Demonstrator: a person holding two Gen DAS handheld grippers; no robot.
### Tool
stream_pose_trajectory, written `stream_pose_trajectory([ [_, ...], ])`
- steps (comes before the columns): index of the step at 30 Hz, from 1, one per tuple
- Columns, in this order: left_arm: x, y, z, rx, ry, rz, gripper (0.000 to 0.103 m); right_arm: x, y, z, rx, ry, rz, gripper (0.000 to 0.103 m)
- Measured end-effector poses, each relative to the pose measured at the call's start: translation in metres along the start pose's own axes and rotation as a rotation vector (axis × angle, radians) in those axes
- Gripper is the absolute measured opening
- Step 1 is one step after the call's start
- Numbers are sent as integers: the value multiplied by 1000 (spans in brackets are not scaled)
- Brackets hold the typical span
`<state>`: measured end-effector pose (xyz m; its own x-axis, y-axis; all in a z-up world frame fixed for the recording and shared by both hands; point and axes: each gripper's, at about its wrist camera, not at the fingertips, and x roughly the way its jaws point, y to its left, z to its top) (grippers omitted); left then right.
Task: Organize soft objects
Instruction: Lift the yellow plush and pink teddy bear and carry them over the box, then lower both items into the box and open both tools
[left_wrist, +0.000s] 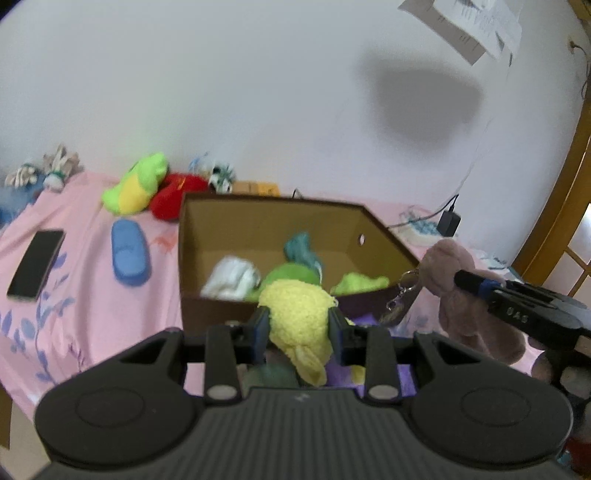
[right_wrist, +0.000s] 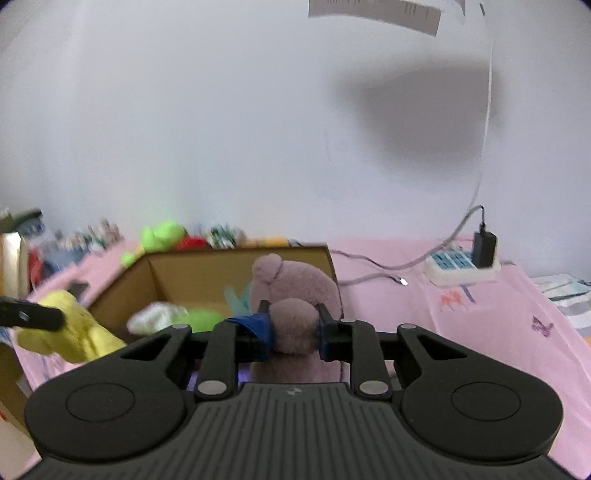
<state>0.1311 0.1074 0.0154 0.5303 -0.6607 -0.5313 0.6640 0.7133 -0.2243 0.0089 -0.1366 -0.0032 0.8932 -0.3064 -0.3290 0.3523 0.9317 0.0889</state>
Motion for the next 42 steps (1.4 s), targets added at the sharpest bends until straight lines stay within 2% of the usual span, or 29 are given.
stream_pose_trajectory([
  [4,4,-2,20,26,-45,0,32,3,-2,20,46,-36,42,5],
  [8,10,-1,40,36,-80,11,32,13,-8,37,130,-35,99,5],
  [17,45,12,75,58,-111,102,32,56,0,61,241,-22,190,5],
  [24,86,26,79,38,-59,141,32,92,12,56,259,14,190,5],
  [31,120,34,77,16,4,159,34,124,24,44,200,64,177,5],
  [35,136,35,72,12,45,182,37,135,30,38,145,81,158,11],
  [39,145,39,67,1,74,194,38,139,28,35,157,110,173,11],
  [42,145,42,66,-17,83,197,49,135,24,33,188,122,186,11],
])
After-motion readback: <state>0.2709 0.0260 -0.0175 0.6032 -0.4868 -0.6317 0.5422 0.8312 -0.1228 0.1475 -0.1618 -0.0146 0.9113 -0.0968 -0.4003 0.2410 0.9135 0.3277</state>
